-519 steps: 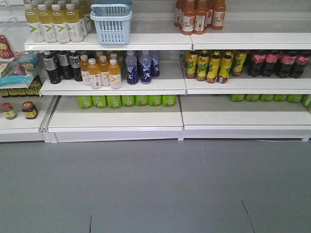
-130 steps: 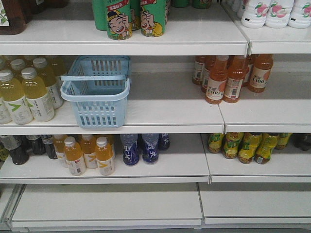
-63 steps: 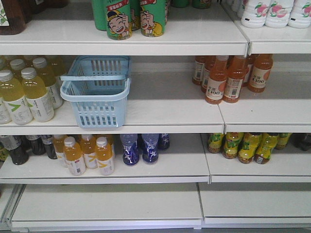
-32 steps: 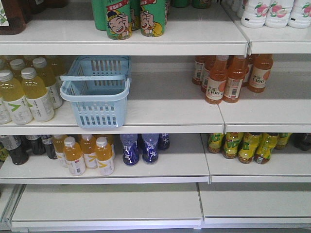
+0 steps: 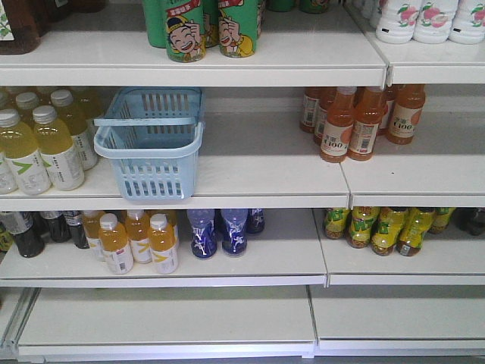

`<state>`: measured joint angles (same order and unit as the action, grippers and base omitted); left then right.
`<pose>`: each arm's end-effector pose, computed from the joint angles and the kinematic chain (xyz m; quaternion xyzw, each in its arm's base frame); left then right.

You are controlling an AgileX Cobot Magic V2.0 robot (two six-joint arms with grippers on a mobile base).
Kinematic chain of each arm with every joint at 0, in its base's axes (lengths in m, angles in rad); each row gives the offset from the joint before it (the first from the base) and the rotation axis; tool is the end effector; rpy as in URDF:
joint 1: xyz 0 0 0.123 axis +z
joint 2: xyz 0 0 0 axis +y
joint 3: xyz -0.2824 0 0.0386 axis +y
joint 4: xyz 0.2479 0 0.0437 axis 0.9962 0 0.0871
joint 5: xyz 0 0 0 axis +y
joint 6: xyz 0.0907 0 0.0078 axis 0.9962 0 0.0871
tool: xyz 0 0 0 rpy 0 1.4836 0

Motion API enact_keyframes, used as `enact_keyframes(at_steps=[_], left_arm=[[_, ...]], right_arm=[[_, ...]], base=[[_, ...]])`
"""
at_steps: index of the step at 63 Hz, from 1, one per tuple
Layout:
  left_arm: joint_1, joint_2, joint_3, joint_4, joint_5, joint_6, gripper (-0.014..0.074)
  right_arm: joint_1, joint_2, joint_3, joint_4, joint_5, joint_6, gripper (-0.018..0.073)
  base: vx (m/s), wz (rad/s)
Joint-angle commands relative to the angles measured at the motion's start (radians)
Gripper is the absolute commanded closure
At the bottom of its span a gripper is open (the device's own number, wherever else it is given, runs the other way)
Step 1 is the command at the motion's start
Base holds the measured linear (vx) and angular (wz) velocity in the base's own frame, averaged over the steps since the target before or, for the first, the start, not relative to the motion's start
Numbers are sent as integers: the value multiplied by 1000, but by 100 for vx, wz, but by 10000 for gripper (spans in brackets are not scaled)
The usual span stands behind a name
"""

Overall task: Place coke in basket with both arms
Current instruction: 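Grasp the basket handle with the left gripper and lift it off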

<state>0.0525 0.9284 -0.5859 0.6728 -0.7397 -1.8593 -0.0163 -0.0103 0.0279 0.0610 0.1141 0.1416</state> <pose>0.1889 -0.0283 0.3595 -0.2159 0.5400 -0.5767 0.5738 0.0568 -0.0003 0.1939 0.0764 0.7185 0.0667 0.6881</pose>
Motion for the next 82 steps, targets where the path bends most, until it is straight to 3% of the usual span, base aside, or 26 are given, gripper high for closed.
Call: enact_keyframes(at_steps=[1,15,21,24,29,40,55,66,82], left_arm=[[-2,133,-30,-17,-168,-61,348],[-2,459,-32,-27,-332,-105,85],[-2,580,-33,-121,-405,-105,29],[-2,636,-42,-192,-450,-103,20],[-2,730,-91,-228,-508,-103,20],[-2,906,-269,-178,-509,-106,20],[-2,1061,-455,-179,-473,-158,20],[-3,1108,-526,-181,-438,-184,20],[-29,1129,-605,-184,-286,-183,20]], right_arm=[[-5,-13,8,-8,-70,-7,564],[-5,-13,8,-8,-70,-7,564],[-5,-13,8,-8,-70,-7,564],[-5,-13,8,-8,-70,-7,564],[-5,-13,8,-8,-70,-7,564],[-5,-13,8,-8,-70,-7,564],[-5,-13,8,-8,-70,-7,564],[-5,-13,8,-8,-70,-7,564],[-5,-13,8,-8,-70,-7,564]], base=[[0,0],[0,0],[0,0],[0,0],[0,0],[0,0],[0,0],[0,0],[0,0]])
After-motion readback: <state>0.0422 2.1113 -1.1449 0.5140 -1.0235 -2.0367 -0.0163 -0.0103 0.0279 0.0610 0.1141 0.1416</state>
